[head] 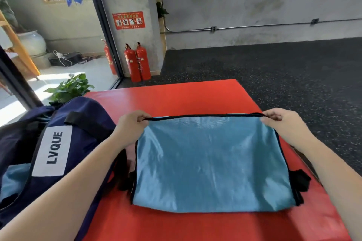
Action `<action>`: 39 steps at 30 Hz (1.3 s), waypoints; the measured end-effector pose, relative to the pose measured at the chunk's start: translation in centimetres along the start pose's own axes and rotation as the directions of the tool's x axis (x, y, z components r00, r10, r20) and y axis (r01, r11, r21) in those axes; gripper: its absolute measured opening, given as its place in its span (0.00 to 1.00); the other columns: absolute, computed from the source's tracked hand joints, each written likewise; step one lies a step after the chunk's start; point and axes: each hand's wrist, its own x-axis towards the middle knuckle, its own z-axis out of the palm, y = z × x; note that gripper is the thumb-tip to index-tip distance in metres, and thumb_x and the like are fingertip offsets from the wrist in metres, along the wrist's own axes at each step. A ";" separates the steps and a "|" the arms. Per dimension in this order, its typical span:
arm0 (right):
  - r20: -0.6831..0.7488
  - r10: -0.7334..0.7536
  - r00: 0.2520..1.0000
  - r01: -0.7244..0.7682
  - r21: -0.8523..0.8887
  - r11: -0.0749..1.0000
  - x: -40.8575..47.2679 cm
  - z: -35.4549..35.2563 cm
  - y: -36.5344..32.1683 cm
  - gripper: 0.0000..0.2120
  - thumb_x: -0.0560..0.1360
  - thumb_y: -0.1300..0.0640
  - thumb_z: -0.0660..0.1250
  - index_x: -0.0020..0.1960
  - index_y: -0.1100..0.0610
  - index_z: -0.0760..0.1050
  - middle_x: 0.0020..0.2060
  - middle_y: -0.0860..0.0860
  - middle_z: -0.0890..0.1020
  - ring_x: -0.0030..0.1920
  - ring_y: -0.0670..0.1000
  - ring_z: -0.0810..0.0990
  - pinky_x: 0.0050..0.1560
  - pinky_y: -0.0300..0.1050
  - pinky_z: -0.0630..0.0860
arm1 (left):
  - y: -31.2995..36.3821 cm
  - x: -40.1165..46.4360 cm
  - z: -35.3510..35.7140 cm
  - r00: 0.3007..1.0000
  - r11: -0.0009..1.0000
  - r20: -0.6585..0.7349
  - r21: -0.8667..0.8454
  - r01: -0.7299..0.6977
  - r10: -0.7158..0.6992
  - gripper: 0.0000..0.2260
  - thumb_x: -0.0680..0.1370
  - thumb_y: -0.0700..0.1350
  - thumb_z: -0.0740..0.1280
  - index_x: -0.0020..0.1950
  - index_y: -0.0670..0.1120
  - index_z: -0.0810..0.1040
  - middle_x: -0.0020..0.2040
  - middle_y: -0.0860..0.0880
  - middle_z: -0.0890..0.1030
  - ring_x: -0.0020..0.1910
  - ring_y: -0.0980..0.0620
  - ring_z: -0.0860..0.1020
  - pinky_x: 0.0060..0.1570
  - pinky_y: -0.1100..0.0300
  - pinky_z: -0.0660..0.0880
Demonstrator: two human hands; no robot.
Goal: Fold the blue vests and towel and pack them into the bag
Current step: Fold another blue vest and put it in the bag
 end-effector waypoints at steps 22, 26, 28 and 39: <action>0.177 0.155 0.972 -0.114 -0.224 0.968 -5.0 1.2 5.9 0.05 0.70 0.50 0.79 0.43 0.45 0.83 0.42 0.44 0.85 0.48 0.44 0.82 0.48 0.41 0.73 | -5.2 -7.3 6.7 0.990 0.990 -0.032 -0.048 0.135 -0.137 0.16 0.78 0.38 0.70 0.65 0.45 0.79 0.57 0.47 0.83 0.56 0.50 0.80 0.57 0.63 0.71; 0.125 0.107 0.986 -0.095 -0.101 0.990 -6.6 -0.5 5.0 0.05 0.71 0.55 0.78 0.41 0.46 0.84 0.37 0.43 0.86 0.46 0.47 0.84 0.50 0.44 0.76 | -3.7 -9.1 5.3 0.980 0.992 -0.163 -0.086 0.097 -0.110 0.08 0.78 0.40 0.70 0.57 0.46 0.83 0.44 0.55 0.82 0.44 0.58 0.77 0.44 0.72 0.67; 0.096 0.069 0.993 -0.067 -0.022 0.998 -6.6 -1.2 4.1 0.04 0.72 0.55 0.78 0.44 0.48 0.84 0.39 0.44 0.87 0.45 0.46 0.84 0.52 0.45 0.77 | -2.8 -9.1 4.2 0.970 0.989 -0.218 -0.125 0.084 -0.110 0.06 0.79 0.41 0.70 0.54 0.47 0.83 0.43 0.55 0.81 0.43 0.58 0.77 0.42 0.75 0.67; -0.022 0.012 1.000 -0.012 0.004 1.000 -0.3 1.7 2.7 0.07 0.75 0.57 0.74 0.52 0.49 0.83 0.47 0.46 0.85 0.50 0.46 0.82 0.56 0.42 0.76 | -2.7 -3.6 4.2 0.947 0.976 -0.260 -0.156 0.151 -0.188 0.05 0.80 0.45 0.68 0.55 0.47 0.81 0.47 0.52 0.82 0.48 0.53 0.78 0.47 0.64 0.67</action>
